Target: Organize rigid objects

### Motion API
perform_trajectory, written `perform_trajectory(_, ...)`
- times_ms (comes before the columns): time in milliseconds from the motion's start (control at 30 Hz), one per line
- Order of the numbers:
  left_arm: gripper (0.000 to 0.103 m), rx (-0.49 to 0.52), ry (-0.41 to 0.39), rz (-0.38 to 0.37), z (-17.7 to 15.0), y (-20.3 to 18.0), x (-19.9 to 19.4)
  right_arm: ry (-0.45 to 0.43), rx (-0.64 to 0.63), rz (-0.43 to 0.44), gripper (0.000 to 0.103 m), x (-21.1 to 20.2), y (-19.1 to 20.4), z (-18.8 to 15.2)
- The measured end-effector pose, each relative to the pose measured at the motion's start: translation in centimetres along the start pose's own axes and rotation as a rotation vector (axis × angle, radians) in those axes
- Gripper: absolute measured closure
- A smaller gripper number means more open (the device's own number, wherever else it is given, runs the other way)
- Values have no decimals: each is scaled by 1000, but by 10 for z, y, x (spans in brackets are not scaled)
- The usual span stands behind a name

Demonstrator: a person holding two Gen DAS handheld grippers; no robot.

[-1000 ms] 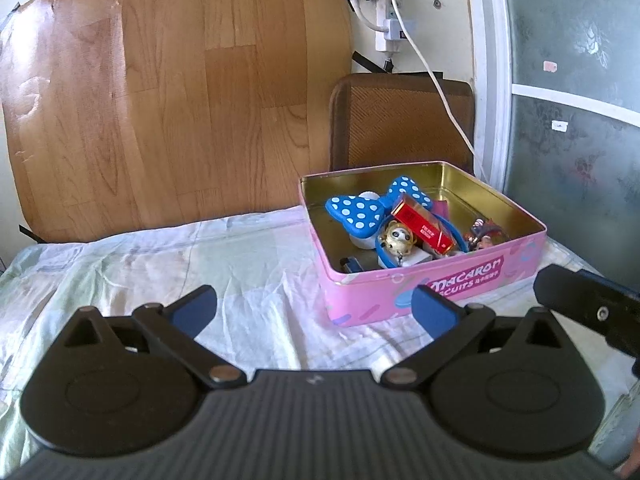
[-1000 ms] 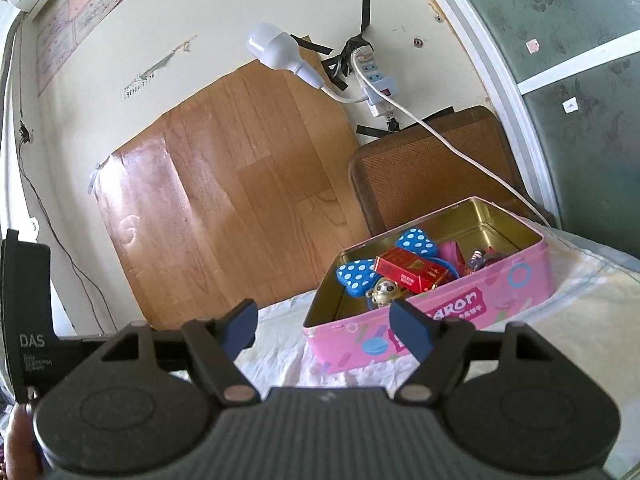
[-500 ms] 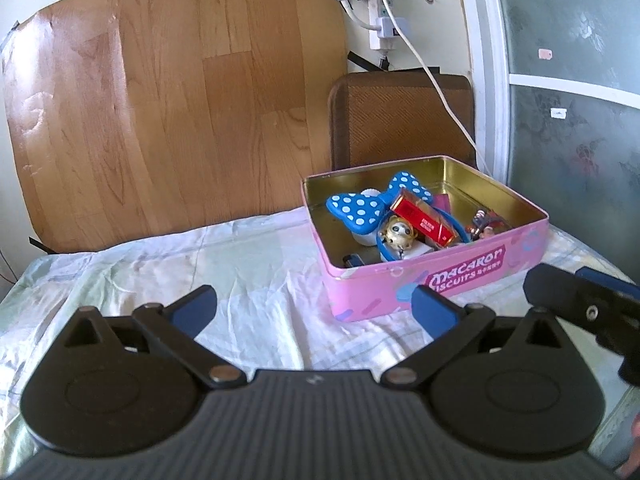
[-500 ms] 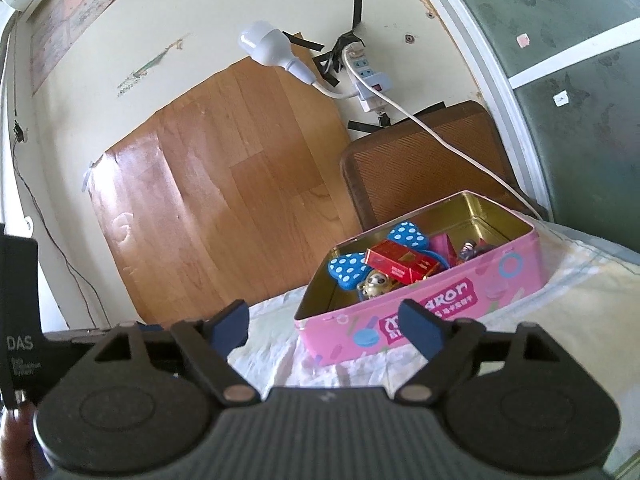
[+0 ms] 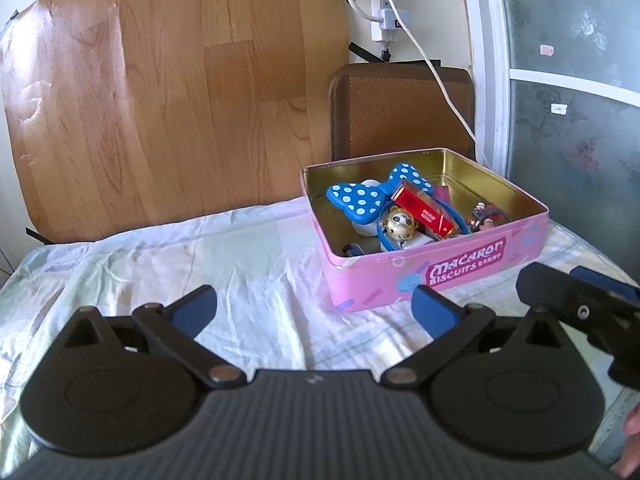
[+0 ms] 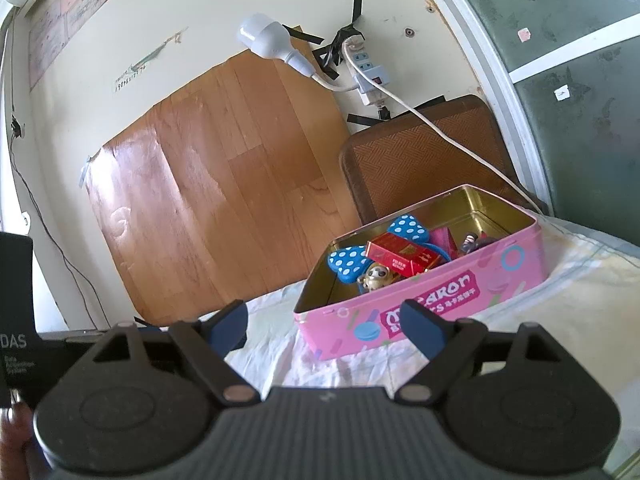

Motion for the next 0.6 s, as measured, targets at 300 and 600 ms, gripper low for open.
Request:
perform_trajectory(300,0,-2,13,-14,-1,-1,-1,-1,-6,-4,17,-1,4,-1)
perform_trajectory(600,0,8,15,-16,-2,-4,-4,-5,-1,-4,17,-2,4,-1)
Point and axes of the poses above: each gripper's, at about its wrist camera, not at the fingertips, and x roughly the way its jaws point, y to its left, z to its top, the point moved 7 cm from there along x, roughly the way its jaws point, and after that the axes turned 14 degrees about z, right-handed, at the moved point
